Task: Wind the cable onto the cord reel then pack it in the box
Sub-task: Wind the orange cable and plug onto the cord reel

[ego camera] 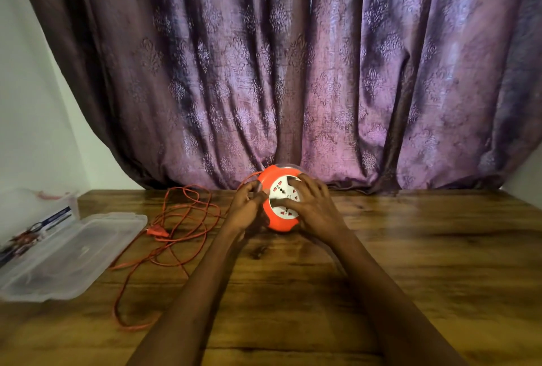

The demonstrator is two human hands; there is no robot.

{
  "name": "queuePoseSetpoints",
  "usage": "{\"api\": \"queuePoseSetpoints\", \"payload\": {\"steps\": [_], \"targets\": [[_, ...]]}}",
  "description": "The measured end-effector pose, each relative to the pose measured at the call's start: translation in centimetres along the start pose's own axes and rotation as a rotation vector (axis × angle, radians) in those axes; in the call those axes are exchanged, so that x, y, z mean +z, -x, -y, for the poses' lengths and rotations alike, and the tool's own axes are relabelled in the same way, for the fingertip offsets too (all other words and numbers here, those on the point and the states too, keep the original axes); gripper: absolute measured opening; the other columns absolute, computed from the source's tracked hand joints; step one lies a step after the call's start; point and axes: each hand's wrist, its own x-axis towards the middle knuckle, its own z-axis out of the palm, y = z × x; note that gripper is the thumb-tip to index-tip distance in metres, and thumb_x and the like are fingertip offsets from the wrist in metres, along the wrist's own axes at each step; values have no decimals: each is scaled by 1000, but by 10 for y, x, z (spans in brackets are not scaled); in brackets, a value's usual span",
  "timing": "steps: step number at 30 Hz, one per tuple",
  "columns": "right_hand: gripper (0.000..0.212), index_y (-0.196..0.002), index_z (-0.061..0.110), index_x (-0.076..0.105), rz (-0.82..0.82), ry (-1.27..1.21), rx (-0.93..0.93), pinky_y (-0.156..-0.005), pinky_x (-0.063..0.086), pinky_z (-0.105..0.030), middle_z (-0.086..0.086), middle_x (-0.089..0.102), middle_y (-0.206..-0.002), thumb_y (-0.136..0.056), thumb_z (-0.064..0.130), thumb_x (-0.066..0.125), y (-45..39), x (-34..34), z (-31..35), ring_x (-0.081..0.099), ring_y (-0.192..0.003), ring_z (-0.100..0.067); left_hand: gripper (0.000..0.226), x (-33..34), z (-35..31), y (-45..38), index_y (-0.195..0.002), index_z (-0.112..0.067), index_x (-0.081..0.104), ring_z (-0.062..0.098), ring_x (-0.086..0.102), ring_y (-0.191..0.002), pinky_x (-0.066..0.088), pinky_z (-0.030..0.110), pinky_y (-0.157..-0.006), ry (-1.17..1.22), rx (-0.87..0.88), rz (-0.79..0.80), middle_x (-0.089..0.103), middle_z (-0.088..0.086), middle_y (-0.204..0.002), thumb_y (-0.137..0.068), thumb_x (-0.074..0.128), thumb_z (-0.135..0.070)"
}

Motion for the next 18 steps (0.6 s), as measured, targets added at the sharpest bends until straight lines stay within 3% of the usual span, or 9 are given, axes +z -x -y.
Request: {"api": "queuePoseSetpoints", "payload": {"steps": [4, 6, 8, 9, 11, 12, 14, 16, 18], "targets": [[72, -134, 51, 49, -67, 143, 165, -91, 33, -44, -5, 59, -128, -68, 40, 75, -3, 0, 7, 49, -119, -31, 19, 7, 0, 3, -83, -15, 51, 2, 54, -44, 47, 20, -41, -10, 18, -36, 60, -11, -57, -95, 59, -3], [64, -135, 49, 48, -103, 105, 370, -86, 37, -43, -2, 68, -112, -74, 51, 68, -8, 0, 15, 54, -108, -29, 10, 15, 1, 7, -97, -13, 55, 23, 64, -60, 60, 43, -57, 41, 6, -51, 64, 6, -77, -95, 61, -5], [62, -129, 46, 49, -121, -41, 638, -83, 44, -42, -4, 73, -100, -71, 63, 63, -12, -2, 23, 61, -101, -31, 24, 24, 6, 10, -116, -8, 56, 40, 64, -87, 55, 60, -81, 22, 16, -89, 64, 24, -107, -94, 64, -6], [63, -126, 45, 49, -98, -171, 797, -82, 47, -41, -6, 74, -98, -68, 67, 62, -14, -3, 25, 64, -98, -32, 30, 28, 9, 12, -121, -8, 55, 38, 63, -95, 54, 56, -87, 2, 30, -103, 62, 26, -116, -93, 65, -6], [67, -120, 36, 54, -38, -608, 1138, -78, 50, -36, -7, 74, -97, -65, 72, 64, -21, -10, 28, 69, -94, -31, 35, 33, 13, 16, -123, -13, 56, 18, 65, -97, 56, 36, -86, -17, 80, -106, 64, 21, -117, -91, 67, -4], [65, -115, 26, 60, -78, -938, 1277, -67, 51, -32, -7, 75, -89, -68, 70, 68, -24, -13, 30, 72, -80, -28, 36, 34, 15, 18, -122, -16, 56, 8, 64, -94, 55, 26, -83, -23, 99, -98, 65, 17, -115, -90, 68, -3], [54, -100, 7, 64, -173, -1458, 1448, -40, 38, -18, -10, 74, -67, -79, 56, 72, -26, -11, 28, 59, -39, -18, 36, 35, 20, 19, -123, -12, 57, 9, 63, -96, 54, 27, -86, -54, 127, -91, 65, 16, -116, -90, 68, -4], [52, -90, 3, 63, -180, -1543, 1475, -34, 28, -13, -13, 72, -61, -82, 54, 71, -22, -5, 28, 41, -26, -12, 37, 33, 22, 18, -125, -4, 57, 13, 63, -96, 53, 31, -86, -69, 149, -89, 66, 16, -114, -90, 68, -3], [56, -83, 5, 65, -155, -1466, 1408, -35, 31, -16, -13, 72, -62, -78, 60, 73, -18, -2, 26, 40, -28, -13, 26, 29, 21, 17, -116, -3, 59, 6, 61, -83, 53, 24, -75, -74, 146, -123, 65, 10, -100, -91, 67, -5]]}}
